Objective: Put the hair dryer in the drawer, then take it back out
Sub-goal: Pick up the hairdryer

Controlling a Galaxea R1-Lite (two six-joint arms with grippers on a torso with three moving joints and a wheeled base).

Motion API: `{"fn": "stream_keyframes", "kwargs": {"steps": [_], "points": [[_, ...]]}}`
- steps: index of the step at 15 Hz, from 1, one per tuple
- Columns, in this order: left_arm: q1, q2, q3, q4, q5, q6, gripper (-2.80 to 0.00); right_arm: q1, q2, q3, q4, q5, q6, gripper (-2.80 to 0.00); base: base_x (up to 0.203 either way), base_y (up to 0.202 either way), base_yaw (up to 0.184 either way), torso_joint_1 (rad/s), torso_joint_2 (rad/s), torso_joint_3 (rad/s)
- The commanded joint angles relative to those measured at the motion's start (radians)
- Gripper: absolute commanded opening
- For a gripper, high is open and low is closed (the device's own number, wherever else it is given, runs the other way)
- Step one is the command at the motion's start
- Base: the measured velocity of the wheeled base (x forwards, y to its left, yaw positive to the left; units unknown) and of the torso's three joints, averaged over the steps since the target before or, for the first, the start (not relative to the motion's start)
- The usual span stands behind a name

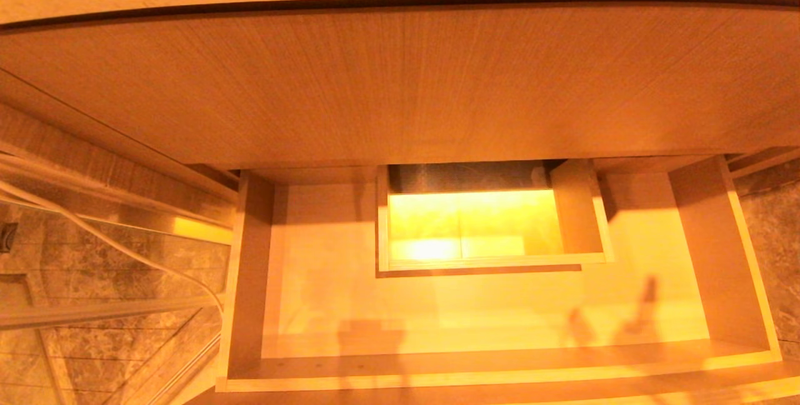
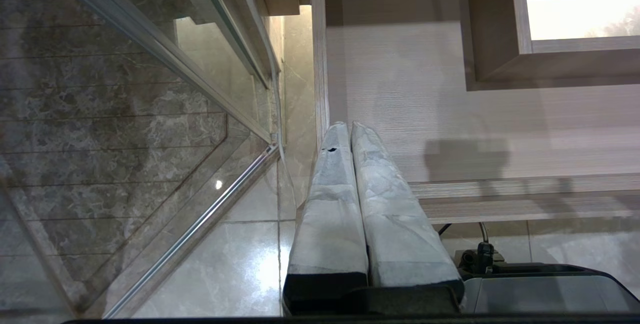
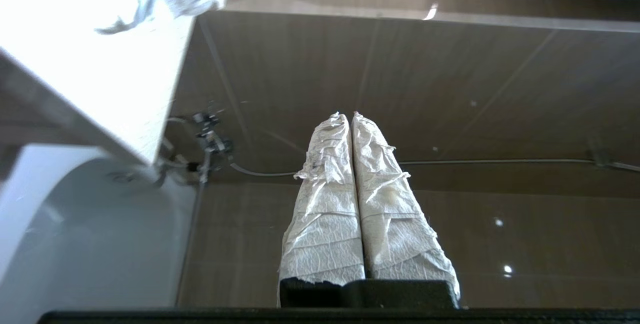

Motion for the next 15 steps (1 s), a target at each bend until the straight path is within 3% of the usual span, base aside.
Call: {"fn": "stream_keyframes", "kwargs": {"steps": [1, 6, 12, 15], "points": [[0.000, 0.000, 0.000, 0.000, 0.000, 0.000, -2.80, 0.005, 0.094, -0.021, -0.038, -0.030, -0.035, -2.80, 0.000, 0.000, 0.000, 0.000, 0.00, 0.000], [0.000, 0.000, 0.000, 0.000, 0.000, 0.000, -2.80, 0.024, 0.243, -0.114, -0.139, -0.187, -0.145, -2.80, 0.000, 0.000, 0.000, 0.000, 0.00, 0.000], [0.000, 0.000, 0.000, 0.000, 0.000, 0.000, -2.80, 0.023, 0.430, -0.165, -0.229, -0.449, -0.160, -2.80, 0.000, 0.000, 0.000, 0.000, 0.00, 0.000], [0.000, 0.000, 0.000, 0.000, 0.000, 0.000, -2.80, 0.023, 0.506, -0.208, -0.232, -0.483, -0.125, -2.80, 0.000, 0.000, 0.000, 0.000, 0.00, 0.000]]}}
